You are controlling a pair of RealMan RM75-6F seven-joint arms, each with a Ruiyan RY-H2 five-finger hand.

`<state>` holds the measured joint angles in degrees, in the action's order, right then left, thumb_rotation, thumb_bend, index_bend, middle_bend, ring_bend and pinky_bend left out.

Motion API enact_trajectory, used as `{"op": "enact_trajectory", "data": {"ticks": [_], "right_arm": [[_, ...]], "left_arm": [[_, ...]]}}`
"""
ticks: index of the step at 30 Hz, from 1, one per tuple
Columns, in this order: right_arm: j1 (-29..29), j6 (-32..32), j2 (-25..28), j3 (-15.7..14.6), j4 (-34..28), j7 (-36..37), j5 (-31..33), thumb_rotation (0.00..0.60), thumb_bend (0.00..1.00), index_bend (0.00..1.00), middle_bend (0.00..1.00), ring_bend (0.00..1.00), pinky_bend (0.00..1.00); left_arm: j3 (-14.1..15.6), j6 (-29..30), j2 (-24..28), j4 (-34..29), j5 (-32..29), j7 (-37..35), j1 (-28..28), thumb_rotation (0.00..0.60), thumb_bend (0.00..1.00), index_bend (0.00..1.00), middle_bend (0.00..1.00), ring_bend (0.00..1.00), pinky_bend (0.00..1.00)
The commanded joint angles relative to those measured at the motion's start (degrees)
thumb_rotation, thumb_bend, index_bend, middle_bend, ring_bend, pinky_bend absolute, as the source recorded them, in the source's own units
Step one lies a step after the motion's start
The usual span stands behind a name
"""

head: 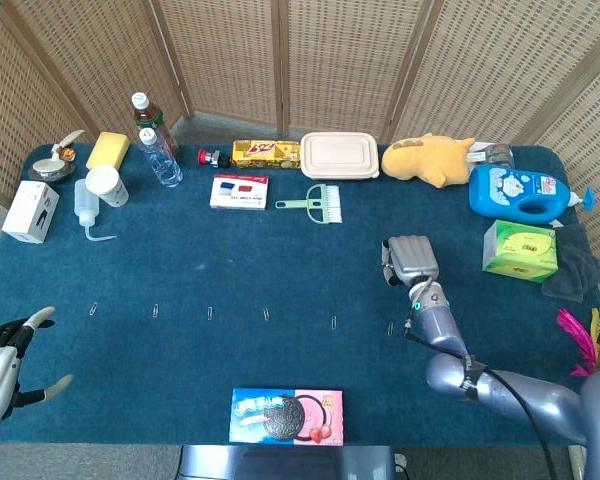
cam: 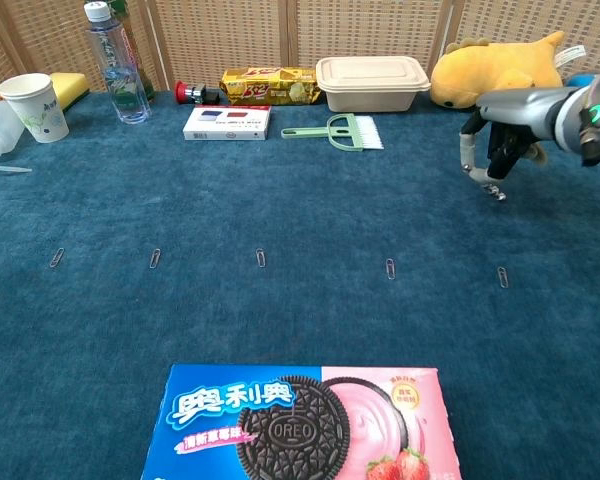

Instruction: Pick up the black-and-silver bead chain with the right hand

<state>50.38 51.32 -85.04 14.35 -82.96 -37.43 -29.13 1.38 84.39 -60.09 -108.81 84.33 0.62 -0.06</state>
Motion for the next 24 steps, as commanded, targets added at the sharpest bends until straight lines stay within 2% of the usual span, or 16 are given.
{"op": "enact_trajectory", "data": {"ticks": [1,6,24], "right_arm": [[-2.0,-2.0,4.0,1.5,-4.8,5.0,-0.9,0.600,0.51,0.70,1.00,0.90,0.76],[-3.1,-3.4,7.1,1.7,-8.6,8.6,-2.0,0.600,0.51,0.70,1.00,0.90,0.76],[-6.2,-7.0,14.4,-1.7,-21.8,17.9,-8.8,0.600,0.51,0.69,1.00,0.90,0.76]], "left_arm": [[0.0,0.1,0.0,-0.1,0.1,0.1,0.0,0.584,0.26,0.11,0.24,0.15,0.11],[0.0,0.1,-0.1,-0.3,0.3,0.2,0.0,0.584,0.26,0.11,0.24,0.15,0.11],[-1.5,0.4,1.7,-0.1,1.3,0.2,-1.3,0.585,0.26,0.09,0.24,0.14,0.11]]}}
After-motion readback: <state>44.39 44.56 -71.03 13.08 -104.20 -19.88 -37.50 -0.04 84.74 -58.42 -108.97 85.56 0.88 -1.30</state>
